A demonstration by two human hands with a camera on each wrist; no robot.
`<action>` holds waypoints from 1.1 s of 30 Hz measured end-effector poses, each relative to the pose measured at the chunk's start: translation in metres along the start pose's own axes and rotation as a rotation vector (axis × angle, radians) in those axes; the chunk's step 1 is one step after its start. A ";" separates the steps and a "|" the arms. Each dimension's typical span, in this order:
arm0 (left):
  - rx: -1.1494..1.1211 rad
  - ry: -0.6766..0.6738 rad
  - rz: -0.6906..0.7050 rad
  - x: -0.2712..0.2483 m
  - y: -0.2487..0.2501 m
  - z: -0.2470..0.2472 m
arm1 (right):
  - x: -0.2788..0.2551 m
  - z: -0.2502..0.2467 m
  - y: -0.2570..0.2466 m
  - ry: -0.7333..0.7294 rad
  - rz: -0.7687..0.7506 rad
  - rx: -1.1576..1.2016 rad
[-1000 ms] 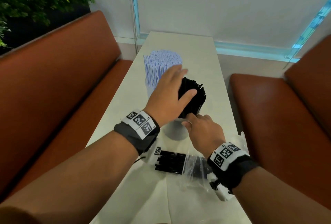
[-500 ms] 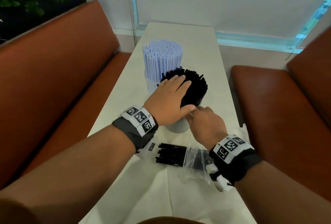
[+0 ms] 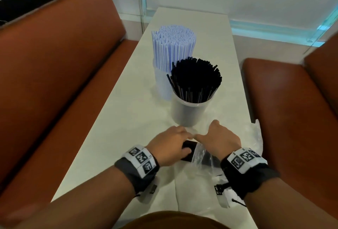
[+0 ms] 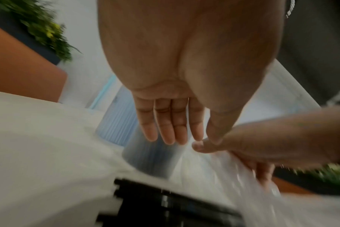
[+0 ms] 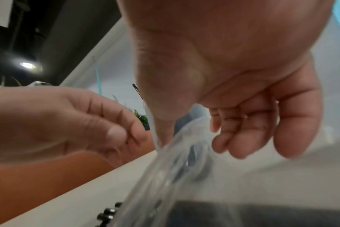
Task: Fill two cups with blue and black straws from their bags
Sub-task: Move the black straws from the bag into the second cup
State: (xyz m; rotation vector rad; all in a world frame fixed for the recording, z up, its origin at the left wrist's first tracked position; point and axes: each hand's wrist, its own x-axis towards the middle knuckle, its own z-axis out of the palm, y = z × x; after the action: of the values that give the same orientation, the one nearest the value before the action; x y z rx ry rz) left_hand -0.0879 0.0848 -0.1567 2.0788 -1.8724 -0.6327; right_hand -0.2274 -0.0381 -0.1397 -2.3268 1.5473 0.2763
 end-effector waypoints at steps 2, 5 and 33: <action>0.040 -0.082 0.041 0.010 0.004 0.016 | 0.000 0.002 0.002 -0.032 -0.004 0.065; 0.153 -0.109 0.111 0.022 0.011 0.032 | 0.000 0.001 0.006 -0.058 0.000 0.161; 0.284 0.016 -0.086 -0.022 -0.077 -0.015 | 0.002 0.013 0.017 0.013 -0.026 0.369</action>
State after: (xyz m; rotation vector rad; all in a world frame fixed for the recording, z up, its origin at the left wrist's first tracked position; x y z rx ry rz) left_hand -0.0154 0.1151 -0.1774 2.3409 -1.9704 -0.3845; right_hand -0.2419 -0.0408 -0.1554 -2.0606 1.4325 -0.0314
